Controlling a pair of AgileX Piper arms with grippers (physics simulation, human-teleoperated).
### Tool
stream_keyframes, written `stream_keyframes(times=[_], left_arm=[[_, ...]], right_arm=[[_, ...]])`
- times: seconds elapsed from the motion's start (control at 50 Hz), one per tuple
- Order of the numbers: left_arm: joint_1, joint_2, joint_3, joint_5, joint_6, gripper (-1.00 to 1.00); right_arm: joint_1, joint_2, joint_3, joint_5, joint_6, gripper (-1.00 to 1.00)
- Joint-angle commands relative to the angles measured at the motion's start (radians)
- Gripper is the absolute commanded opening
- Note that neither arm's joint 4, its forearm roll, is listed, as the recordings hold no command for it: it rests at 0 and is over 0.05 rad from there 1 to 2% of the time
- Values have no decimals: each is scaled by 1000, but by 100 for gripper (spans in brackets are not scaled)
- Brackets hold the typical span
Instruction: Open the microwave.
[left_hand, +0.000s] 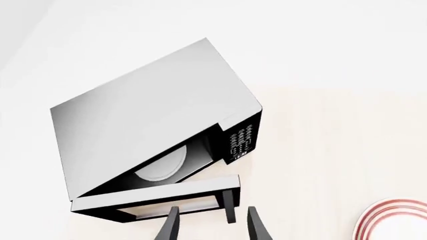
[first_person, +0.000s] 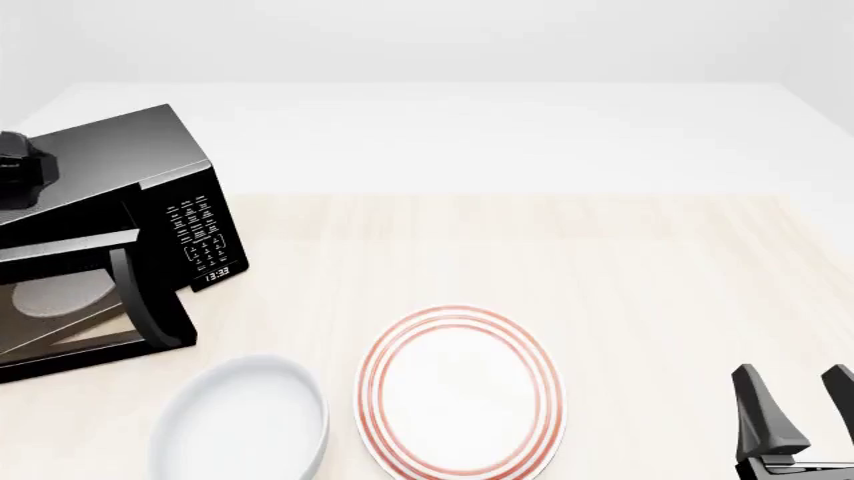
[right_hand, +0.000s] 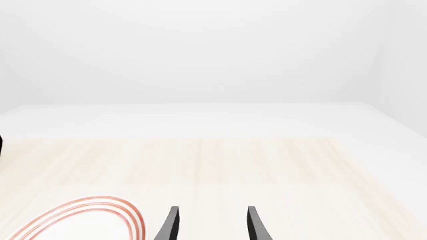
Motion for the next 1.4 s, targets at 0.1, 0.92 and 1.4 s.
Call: stream_keyframes(times=[0.1,0.92,1.4], left_arm=[[2,61,-51,23,-42,100],[18,202,-51,-66,-114,100],[22,309,-48,-123,-110,100]], right_arm=[[0,0,0,0,0,100],[0,0,0,0,0,100],[0,0,0,0,0,100]])
